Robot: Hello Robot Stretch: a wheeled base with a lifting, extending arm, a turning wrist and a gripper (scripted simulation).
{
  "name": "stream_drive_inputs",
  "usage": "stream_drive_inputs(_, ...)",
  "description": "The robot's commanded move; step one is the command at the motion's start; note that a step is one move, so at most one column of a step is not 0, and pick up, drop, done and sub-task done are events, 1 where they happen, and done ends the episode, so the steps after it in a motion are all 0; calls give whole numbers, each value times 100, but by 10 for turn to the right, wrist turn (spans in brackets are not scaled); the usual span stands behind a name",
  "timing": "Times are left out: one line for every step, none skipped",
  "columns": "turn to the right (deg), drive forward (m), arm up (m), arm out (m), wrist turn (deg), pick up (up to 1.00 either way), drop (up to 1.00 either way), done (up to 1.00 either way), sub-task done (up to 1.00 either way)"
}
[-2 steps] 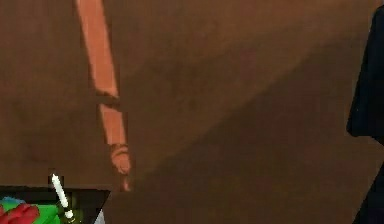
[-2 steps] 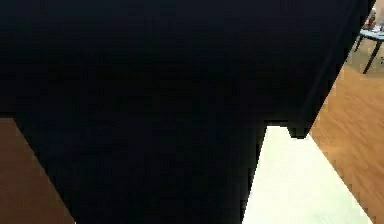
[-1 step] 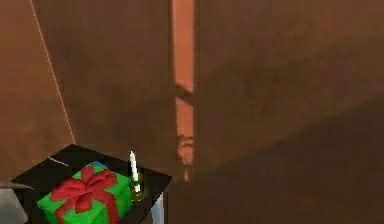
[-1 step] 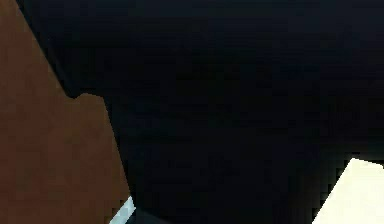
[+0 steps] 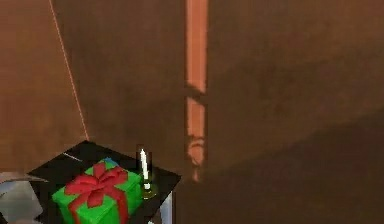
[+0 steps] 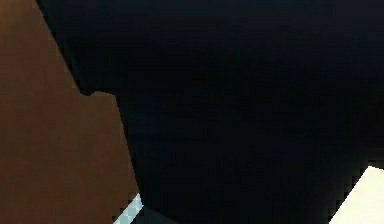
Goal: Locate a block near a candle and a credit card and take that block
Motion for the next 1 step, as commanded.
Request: stream_drive_inputs(0,30,0,0,0,0,0,0,0)
